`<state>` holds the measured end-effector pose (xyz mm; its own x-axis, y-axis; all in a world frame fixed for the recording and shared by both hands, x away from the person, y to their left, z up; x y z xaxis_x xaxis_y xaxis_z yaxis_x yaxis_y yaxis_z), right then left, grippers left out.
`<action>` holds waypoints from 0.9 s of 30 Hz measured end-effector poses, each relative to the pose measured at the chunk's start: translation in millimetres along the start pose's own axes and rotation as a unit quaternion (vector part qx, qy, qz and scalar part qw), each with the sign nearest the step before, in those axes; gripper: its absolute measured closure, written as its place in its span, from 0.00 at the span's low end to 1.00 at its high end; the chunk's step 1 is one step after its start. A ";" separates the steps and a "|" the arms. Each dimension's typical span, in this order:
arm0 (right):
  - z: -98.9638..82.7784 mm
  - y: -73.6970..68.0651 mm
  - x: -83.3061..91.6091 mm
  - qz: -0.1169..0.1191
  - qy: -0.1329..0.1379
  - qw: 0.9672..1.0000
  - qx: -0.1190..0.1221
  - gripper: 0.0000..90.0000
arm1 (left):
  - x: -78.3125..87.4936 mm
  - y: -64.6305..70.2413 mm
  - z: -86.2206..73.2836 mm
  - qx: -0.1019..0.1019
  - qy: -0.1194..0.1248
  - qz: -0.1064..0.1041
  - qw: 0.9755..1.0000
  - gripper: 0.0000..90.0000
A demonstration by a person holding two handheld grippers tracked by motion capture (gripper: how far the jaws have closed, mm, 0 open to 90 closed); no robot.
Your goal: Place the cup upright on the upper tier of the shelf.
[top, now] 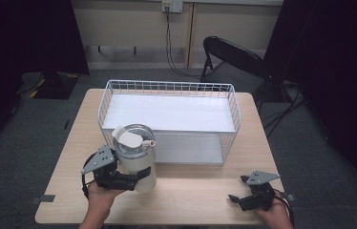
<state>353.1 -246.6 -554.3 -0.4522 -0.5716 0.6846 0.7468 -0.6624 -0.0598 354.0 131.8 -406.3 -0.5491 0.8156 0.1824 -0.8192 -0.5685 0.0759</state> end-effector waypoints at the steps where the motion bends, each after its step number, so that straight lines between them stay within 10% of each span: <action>1: 0.0 0.0 0.0 0.000 0.000 1.000 0.000 0.11 | -0.4 -0.9 3.8 -0.004 0.000 0.000 1.000 0.10; 27: 0.0 0.0 0.0 0.000 0.000 1.000 0.000 0.11 | -17.4 2.1 61.9 -0.010 -0.009 -0.015 1.000 0.10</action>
<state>353.1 -246.6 -554.3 -0.4521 -0.5717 0.6847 0.7470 -0.6622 -0.0597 372.1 109.7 -348.6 -0.5209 0.8302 0.1986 -0.8386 -0.5411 0.0623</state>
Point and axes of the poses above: each handheld gripper's, and its own axes: x roughly backward along the jaws, z roughly out of its top, y roughly to its right, the point moved 7 cm from there along -x, roughly forward along the jaws, and after that the axes turned 4 degrees about -x, right-handed, at the moved point
